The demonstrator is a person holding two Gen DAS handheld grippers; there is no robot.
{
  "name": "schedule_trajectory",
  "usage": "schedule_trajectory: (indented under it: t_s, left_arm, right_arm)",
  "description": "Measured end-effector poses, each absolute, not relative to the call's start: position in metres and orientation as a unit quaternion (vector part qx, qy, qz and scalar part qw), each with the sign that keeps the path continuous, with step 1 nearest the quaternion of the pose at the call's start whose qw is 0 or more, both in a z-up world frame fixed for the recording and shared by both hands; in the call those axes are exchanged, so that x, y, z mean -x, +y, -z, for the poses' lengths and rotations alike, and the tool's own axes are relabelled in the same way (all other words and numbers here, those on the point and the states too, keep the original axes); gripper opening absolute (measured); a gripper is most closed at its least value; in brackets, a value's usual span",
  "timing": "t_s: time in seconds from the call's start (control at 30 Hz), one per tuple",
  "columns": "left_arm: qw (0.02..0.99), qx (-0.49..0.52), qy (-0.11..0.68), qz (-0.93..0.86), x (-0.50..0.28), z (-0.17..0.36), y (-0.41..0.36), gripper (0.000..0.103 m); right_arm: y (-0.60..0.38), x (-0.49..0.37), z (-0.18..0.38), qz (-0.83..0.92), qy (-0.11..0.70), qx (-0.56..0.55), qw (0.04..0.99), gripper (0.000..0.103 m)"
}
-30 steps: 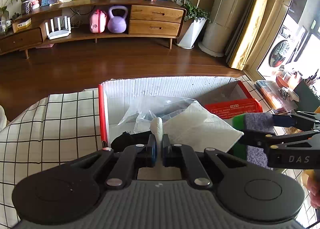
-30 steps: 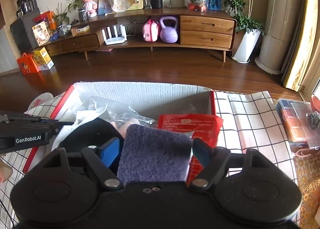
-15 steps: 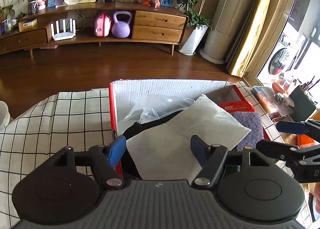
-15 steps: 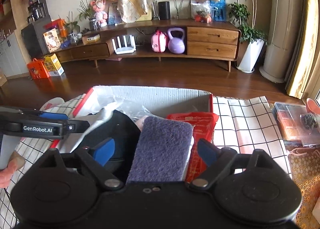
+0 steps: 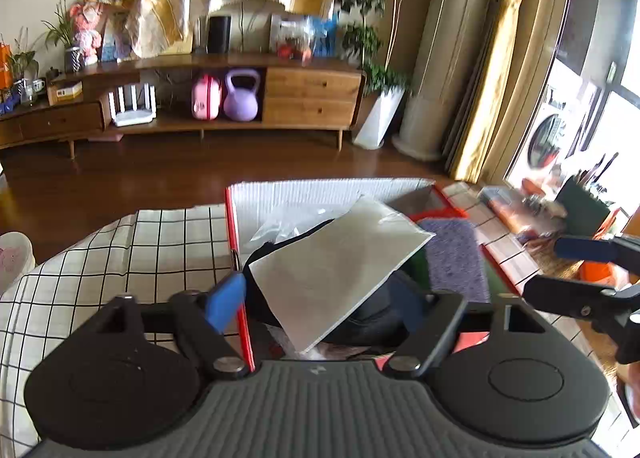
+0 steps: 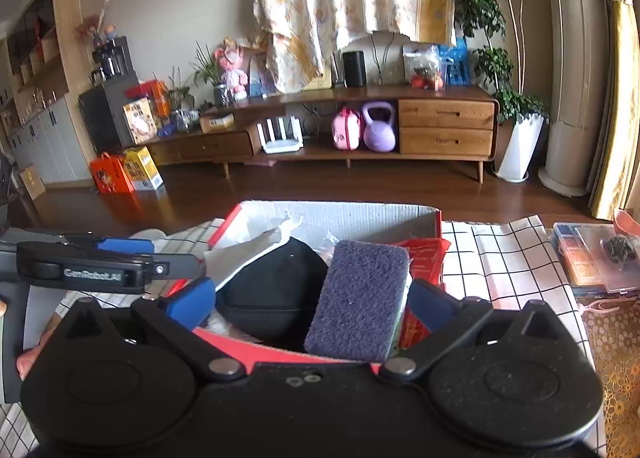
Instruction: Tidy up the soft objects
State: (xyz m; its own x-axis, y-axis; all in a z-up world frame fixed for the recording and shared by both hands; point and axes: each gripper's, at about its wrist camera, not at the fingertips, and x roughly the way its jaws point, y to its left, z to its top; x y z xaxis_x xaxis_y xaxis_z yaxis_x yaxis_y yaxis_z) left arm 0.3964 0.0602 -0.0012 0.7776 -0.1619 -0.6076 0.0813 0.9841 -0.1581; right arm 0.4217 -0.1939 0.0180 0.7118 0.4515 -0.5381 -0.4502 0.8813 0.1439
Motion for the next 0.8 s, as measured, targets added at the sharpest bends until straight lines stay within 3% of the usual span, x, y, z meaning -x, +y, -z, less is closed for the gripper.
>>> schedule_trajectory:
  t_s: [0.2, 0.33, 0.8]
  left_arm:
    - [0.949, 0.048, 0.308, 0.052, -0.366, -0.01, 0.055, 0.087]
    - [0.951, 0.051, 0.298, 0.061, -0.349, -0.013, 0.051, 0.102]
    - [0.965, 0.012, 0.257, 0.043, -0.287, -0.02, 0.027, 0.103]
  right_arm:
    - [-0.206, -0.396, -0.019, -0.245, 0.28, -0.019, 0.928, 0.103]
    - [-0.209, -0.38, -0.019, -0.235, 0.268, -0.011, 0.934, 0.103]
    - [-0.204, -0.321, -0.027, -0.232, 0.191, 0.057, 0.952, 0.103]
